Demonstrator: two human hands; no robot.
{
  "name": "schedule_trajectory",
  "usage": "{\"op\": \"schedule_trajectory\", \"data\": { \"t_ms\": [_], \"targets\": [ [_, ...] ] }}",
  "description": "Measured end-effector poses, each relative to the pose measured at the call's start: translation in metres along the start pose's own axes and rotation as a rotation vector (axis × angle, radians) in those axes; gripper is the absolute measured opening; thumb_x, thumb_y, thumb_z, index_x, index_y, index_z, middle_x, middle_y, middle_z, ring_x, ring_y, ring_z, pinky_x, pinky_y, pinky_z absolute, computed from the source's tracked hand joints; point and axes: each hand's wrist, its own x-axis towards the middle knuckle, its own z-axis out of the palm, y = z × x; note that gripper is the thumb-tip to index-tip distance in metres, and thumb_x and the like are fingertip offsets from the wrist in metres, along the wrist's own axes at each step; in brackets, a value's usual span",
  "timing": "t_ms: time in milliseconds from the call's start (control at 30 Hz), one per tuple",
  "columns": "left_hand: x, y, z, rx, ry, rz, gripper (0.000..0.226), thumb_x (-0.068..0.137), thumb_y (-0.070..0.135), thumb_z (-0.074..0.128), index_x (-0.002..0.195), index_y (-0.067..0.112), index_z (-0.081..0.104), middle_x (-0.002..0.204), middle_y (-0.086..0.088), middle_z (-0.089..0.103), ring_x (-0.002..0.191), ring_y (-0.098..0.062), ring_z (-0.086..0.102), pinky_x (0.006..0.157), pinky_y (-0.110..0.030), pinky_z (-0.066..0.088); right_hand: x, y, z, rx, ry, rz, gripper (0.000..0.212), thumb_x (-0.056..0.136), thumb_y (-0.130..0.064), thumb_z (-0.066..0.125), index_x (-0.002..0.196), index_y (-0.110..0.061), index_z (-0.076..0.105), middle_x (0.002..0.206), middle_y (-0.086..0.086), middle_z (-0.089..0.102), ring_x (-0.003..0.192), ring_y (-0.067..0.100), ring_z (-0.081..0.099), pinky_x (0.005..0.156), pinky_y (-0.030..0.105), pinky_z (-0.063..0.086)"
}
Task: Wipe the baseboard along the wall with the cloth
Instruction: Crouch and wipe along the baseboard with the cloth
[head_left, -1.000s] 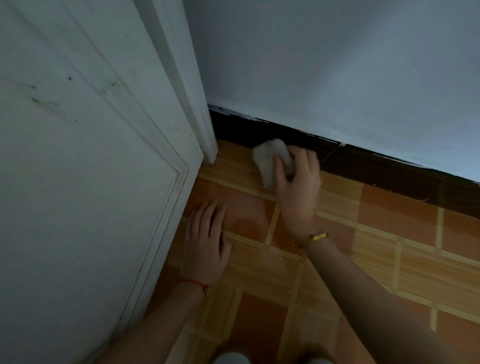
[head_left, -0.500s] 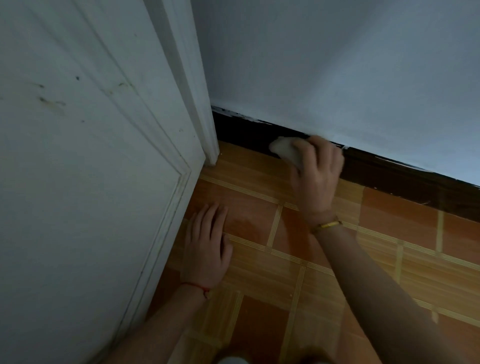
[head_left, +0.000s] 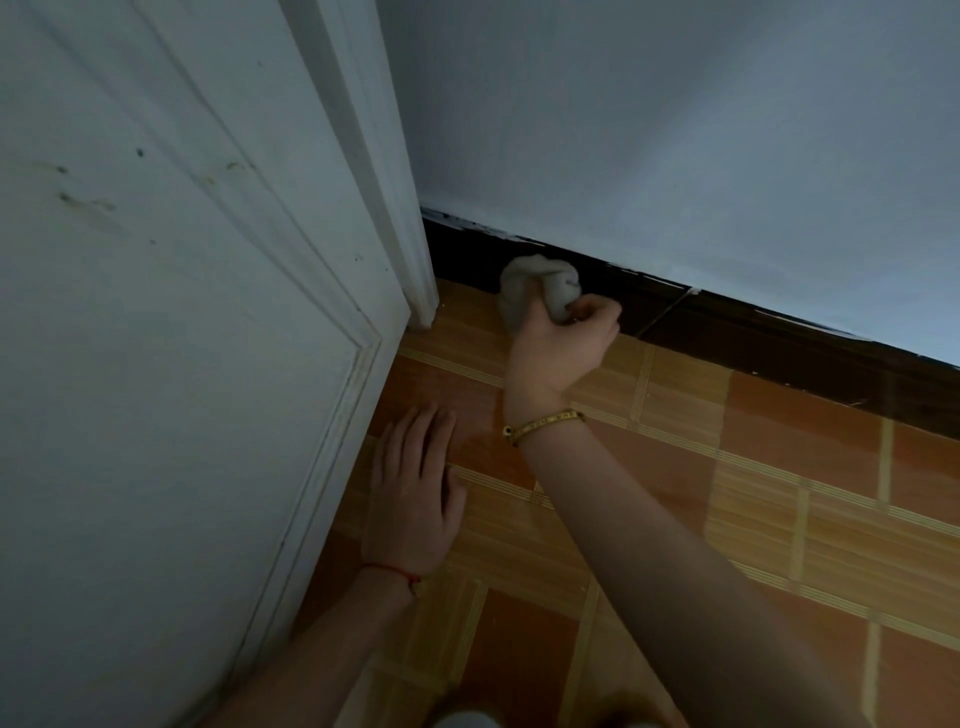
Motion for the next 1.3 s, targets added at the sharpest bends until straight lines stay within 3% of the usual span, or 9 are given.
{"op": "schedule_trajectory", "data": {
  "t_ms": [67,233,467,633,733,833,933,1100,1300],
  "targets": [
    [0.0,0.0,0.001,-0.007,0.004,0.0,0.056,0.095,0.025,0.044,0.149,0.01,0.043,0.155,-0.009,0.041,0.145,-0.027,0.033,0.122,-0.048,0.024,0.005,0.005,-0.004,0.01,0.013,0.022,0.036,0.07,-0.012,0.081,0.087,-0.014,0.049,0.094,0.004,0.053,0.081,0.017,0.054,0.074,0.025,0.047],
    [0.0,0.0,0.002,-0.023,0.011,-0.005,0.056,0.095,0.026,0.044,0.149,0.011,0.043,0.155,-0.009,0.041,0.146,-0.025,0.031,0.122,-0.048,0.023,0.025,0.017,-0.041,0.033,0.101,0.028,0.036,0.076,-0.026,0.079,0.099,-0.017,0.052,0.095,-0.004,0.06,0.08,0.007,0.06,0.064,0.014,0.051],
    [0.0,0.0,0.002,-0.023,0.017,0.003,0.056,0.095,0.027,0.043,0.148,0.01,0.044,0.155,-0.009,0.041,0.145,-0.026,0.032,0.122,-0.046,0.022,0.008,0.016,-0.045,0.022,-0.019,-0.049,0.037,0.083,-0.03,0.075,0.113,-0.016,0.059,0.095,-0.018,0.061,0.088,-0.004,0.063,0.067,0.015,0.055],
    [0.0,0.001,0.001,-0.02,0.022,0.004,0.055,0.095,0.026,0.043,0.148,0.01,0.045,0.154,-0.01,0.042,0.145,-0.026,0.033,0.122,-0.048,0.023,0.01,0.013,-0.044,0.075,0.03,-0.004,0.037,0.082,-0.028,0.076,0.112,-0.016,0.058,0.103,-0.008,0.064,0.087,-0.008,0.061,0.068,0.012,0.052],
    [0.0,0.001,0.002,-0.014,0.027,0.004,0.055,0.095,0.025,0.044,0.148,0.01,0.045,0.154,-0.01,0.043,0.144,-0.026,0.033,0.121,-0.049,0.024,0.01,0.008,-0.031,0.054,0.056,0.048,0.033,0.077,-0.026,0.079,0.098,-0.016,0.055,0.096,-0.003,0.059,0.081,0.005,0.06,0.066,0.018,0.053],
    [0.0,0.001,0.003,-0.002,0.027,0.005,0.056,0.094,0.025,0.045,0.148,0.01,0.045,0.154,-0.01,0.042,0.144,-0.026,0.033,0.122,-0.046,0.022,0.006,0.004,-0.009,0.016,0.077,0.071,0.034,0.071,-0.013,0.081,0.088,-0.012,0.052,0.101,0.006,0.051,0.085,0.019,0.057,0.08,0.032,0.05],
    [0.0,0.001,0.002,0.012,0.025,0.004,0.056,0.094,0.024,0.046,0.148,0.011,0.045,0.154,-0.009,0.042,0.145,-0.026,0.032,0.123,-0.045,0.02,-0.006,-0.001,0.009,-0.012,0.002,0.019,0.033,0.067,0.006,0.076,0.086,-0.006,0.052,0.104,0.012,0.047,0.091,0.025,0.055,0.086,0.021,0.044],
    [0.001,0.001,0.001,-0.005,0.028,0.004,0.056,0.094,0.025,0.045,0.148,0.01,0.045,0.154,-0.01,0.042,0.145,-0.025,0.032,0.123,-0.045,0.02,-0.009,0.007,0.002,-0.071,-0.076,-0.113,0.034,0.066,0.011,0.072,0.087,-0.007,0.052,0.104,0.011,0.047,0.093,0.023,0.055,0.09,0.028,0.046],
    [0.0,0.001,0.001,-0.014,0.012,-0.005,0.057,0.095,0.027,0.043,0.15,0.011,0.042,0.155,-0.009,0.04,0.145,-0.025,0.032,0.122,-0.046,0.022,0.016,0.019,-0.03,-0.109,0.03,-0.183,0.03,0.069,0.006,0.072,0.092,-0.003,0.055,0.104,0.014,0.051,0.092,0.024,0.057,0.085,0.034,0.049]
  ]
}}
